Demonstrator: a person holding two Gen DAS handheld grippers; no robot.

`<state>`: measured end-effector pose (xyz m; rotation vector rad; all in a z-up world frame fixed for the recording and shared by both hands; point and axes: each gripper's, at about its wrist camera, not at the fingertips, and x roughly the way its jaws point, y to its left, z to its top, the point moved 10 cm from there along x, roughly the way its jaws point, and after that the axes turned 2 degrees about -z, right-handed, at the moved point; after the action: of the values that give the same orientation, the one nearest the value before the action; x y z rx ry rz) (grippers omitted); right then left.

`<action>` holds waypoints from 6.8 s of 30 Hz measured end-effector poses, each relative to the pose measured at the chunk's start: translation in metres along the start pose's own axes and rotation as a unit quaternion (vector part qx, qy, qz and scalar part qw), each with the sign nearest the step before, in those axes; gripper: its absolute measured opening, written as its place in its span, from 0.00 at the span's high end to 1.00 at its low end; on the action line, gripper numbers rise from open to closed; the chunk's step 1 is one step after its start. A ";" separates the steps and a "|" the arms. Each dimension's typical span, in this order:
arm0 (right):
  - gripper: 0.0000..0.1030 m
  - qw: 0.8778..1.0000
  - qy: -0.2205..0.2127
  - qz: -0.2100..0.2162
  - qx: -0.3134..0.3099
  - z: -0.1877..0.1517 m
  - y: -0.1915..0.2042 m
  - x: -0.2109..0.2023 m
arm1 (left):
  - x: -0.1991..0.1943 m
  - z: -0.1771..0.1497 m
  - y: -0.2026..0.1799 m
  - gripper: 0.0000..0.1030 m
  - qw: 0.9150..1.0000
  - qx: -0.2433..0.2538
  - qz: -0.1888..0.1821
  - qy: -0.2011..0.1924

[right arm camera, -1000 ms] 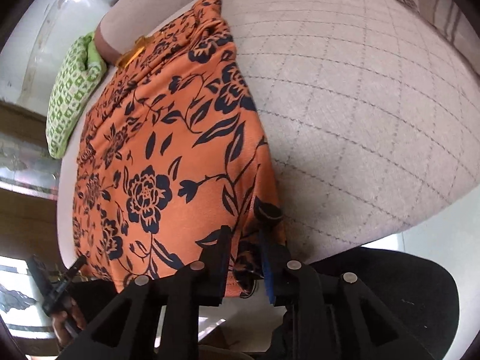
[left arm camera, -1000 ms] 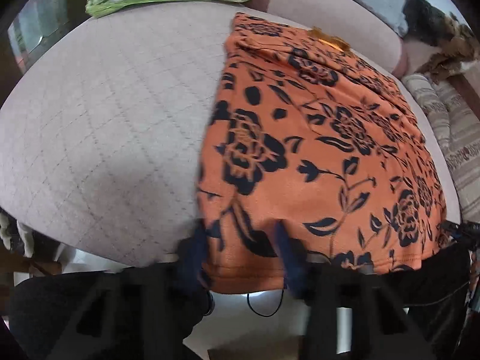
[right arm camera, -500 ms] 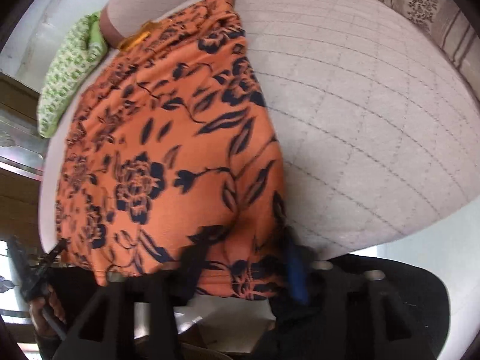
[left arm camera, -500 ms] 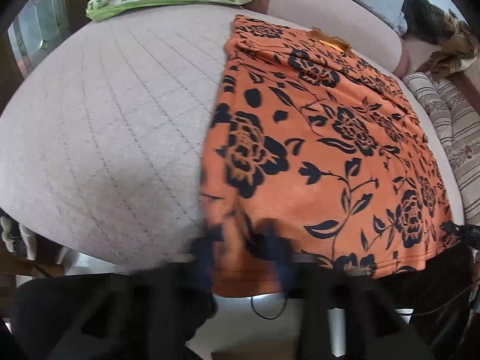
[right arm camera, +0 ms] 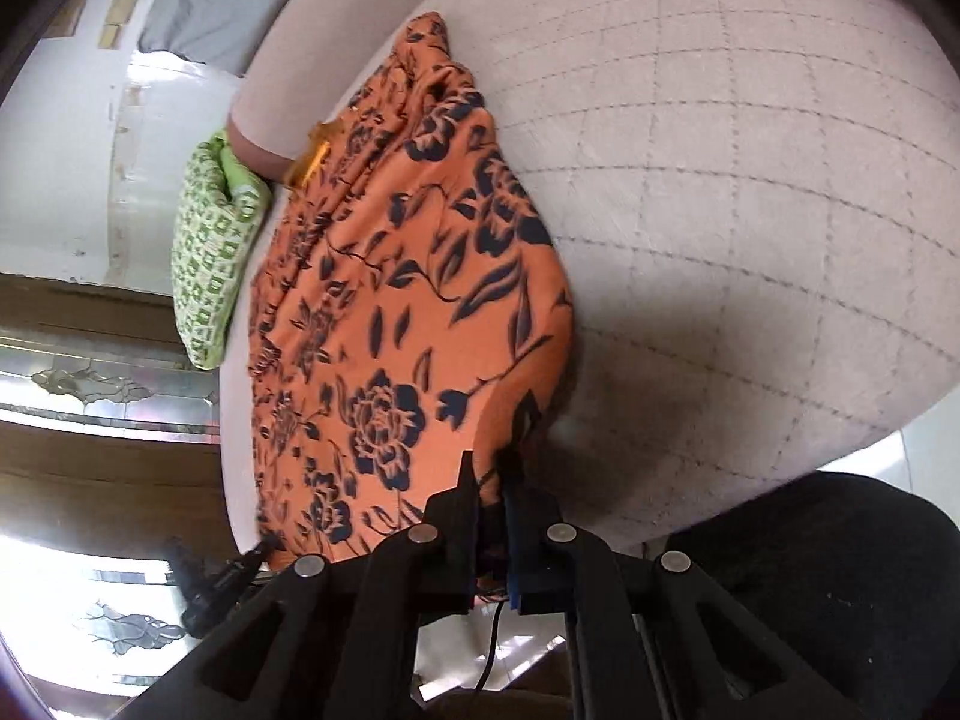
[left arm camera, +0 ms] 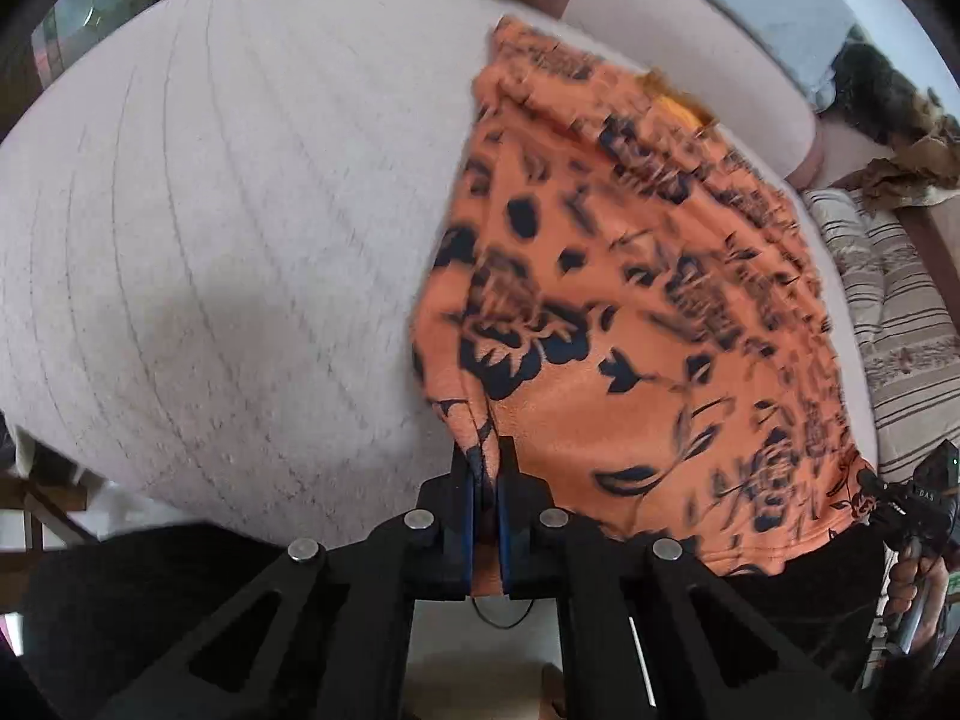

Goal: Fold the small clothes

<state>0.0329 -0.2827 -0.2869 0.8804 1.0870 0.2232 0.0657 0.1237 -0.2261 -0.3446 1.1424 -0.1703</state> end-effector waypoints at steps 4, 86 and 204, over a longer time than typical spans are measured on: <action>0.94 0.997 -0.033 0.060 -0.017 0.031 0.036 -0.030 | -0.052 0.052 -0.037 0.95 0.996 0.029 -0.058 -0.061; 0.80 0.965 -0.099 -0.169 -0.173 0.223 0.053 0.075 | 0.091 0.197 -0.025 0.94 0.995 0.053 0.051 -0.064; 0.23 0.989 -0.124 0.063 0.046 0.054 0.038 -0.005 | -0.001 0.077 -0.037 0.20 0.987 0.039 0.103 -0.120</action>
<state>0.0854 -0.2884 -0.2466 1.0329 0.8159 0.1647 0.1368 0.1036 -0.1836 -0.1701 0.9226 0.0096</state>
